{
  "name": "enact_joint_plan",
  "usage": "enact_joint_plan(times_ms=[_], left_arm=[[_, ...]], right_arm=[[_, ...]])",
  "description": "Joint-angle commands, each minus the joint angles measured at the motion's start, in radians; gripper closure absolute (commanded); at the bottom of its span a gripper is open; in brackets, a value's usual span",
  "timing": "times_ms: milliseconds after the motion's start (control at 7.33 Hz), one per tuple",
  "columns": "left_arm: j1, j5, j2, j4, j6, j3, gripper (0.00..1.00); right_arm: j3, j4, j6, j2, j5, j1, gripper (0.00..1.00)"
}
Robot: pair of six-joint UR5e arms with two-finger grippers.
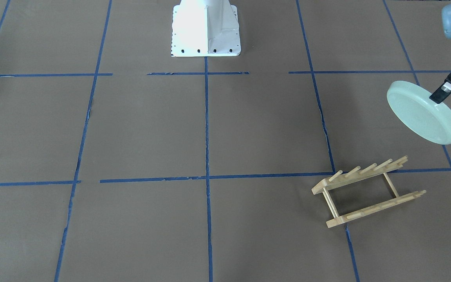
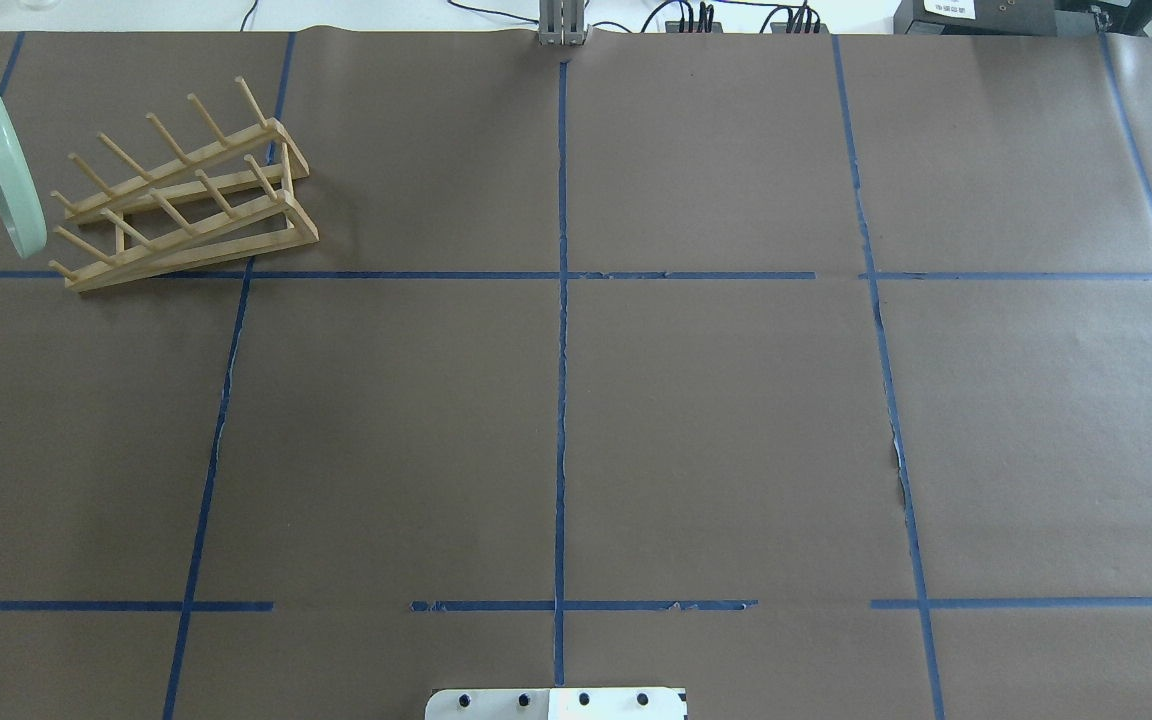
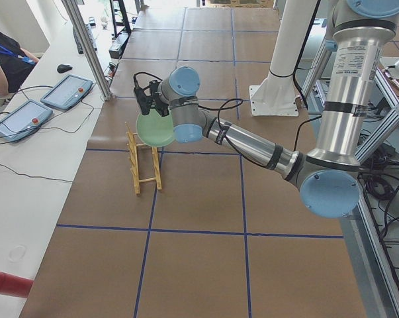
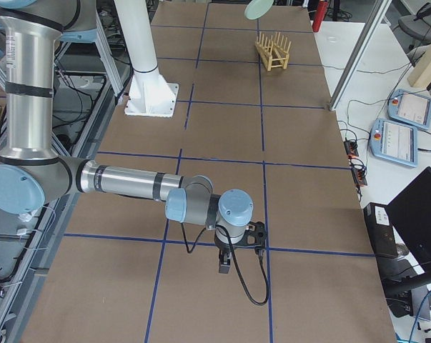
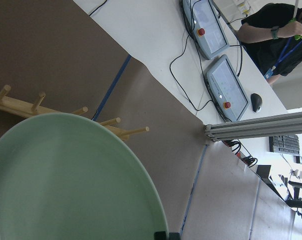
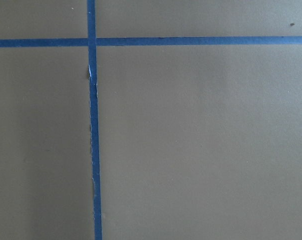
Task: Place plate on rack
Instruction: 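Tilt the plate upright with the left gripper above the rack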
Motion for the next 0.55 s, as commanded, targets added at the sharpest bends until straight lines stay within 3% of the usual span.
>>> enact_joint_plan(times_ms=[0, 136, 409], left_arm=[[-0.003, -0.002, -0.041, -0.122, -0.027, 0.076, 1.00], [-0.003, -0.002, -0.049, -0.221, -0.023, 0.129, 1.00], [-0.003, -0.007, -0.093, -0.291, -0.019, 0.179, 1.00]], right_arm=[[0.000, 0.001, 0.001, 0.000, 0.000, 0.000, 0.00], [0.000, -0.001, 0.000, 0.000, 0.000, 0.000, 0.00], [0.000, -0.001, 0.000, 0.000, 0.000, 0.000, 0.00]])
